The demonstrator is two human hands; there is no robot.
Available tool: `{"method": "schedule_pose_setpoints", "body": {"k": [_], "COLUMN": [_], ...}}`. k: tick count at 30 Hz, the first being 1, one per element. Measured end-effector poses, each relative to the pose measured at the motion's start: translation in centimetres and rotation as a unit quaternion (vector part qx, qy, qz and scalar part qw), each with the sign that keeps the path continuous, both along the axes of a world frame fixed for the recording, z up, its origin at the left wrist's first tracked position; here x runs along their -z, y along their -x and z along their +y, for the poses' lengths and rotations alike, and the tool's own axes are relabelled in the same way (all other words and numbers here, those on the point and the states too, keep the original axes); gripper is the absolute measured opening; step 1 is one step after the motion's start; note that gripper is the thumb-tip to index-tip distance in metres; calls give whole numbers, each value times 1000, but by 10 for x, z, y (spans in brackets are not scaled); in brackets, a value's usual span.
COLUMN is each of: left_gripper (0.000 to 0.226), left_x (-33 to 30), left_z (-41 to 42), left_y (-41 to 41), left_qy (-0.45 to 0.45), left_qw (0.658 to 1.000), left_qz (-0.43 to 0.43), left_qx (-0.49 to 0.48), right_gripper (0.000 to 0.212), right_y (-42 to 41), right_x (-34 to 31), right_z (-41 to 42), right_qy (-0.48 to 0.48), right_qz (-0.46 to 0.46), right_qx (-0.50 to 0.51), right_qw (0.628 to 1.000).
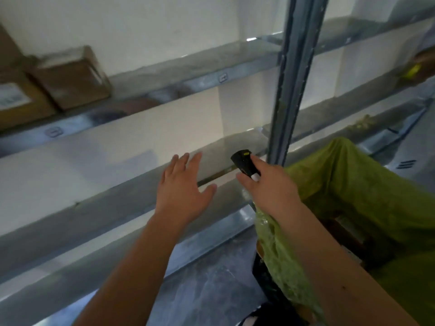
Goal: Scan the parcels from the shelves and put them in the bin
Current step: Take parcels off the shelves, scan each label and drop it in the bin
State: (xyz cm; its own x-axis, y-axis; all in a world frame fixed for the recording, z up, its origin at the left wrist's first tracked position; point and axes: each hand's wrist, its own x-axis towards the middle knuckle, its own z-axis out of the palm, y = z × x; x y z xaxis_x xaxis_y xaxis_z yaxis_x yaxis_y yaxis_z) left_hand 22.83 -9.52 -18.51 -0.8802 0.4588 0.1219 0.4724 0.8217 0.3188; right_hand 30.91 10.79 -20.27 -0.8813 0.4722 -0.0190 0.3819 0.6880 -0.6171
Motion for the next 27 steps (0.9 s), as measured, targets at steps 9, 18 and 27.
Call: {"method": "schedule_pose_setpoints", "body": {"k": [9, 18, 27], "left_gripper": [89, 89, 83], "left_x": [-67, -132, -185], "left_z": [-67, -102, -135], "left_y": [-11, 4, 28], "left_qy": [13, 10, -1], "left_qw": [994, 974, 972], "left_qz": [63, 122, 93], "left_qx": [-91, -192, -216], "right_gripper": [75, 66, 68], "right_y": [35, 92, 166], "right_x": [-69, -133, -194], "right_z": [-43, -71, -94], "right_qy": [-35, -100, -164], "right_qz": [80, 136, 150], "right_qx": [-116, -246, -316], "right_qw": [989, 955, 922]}}
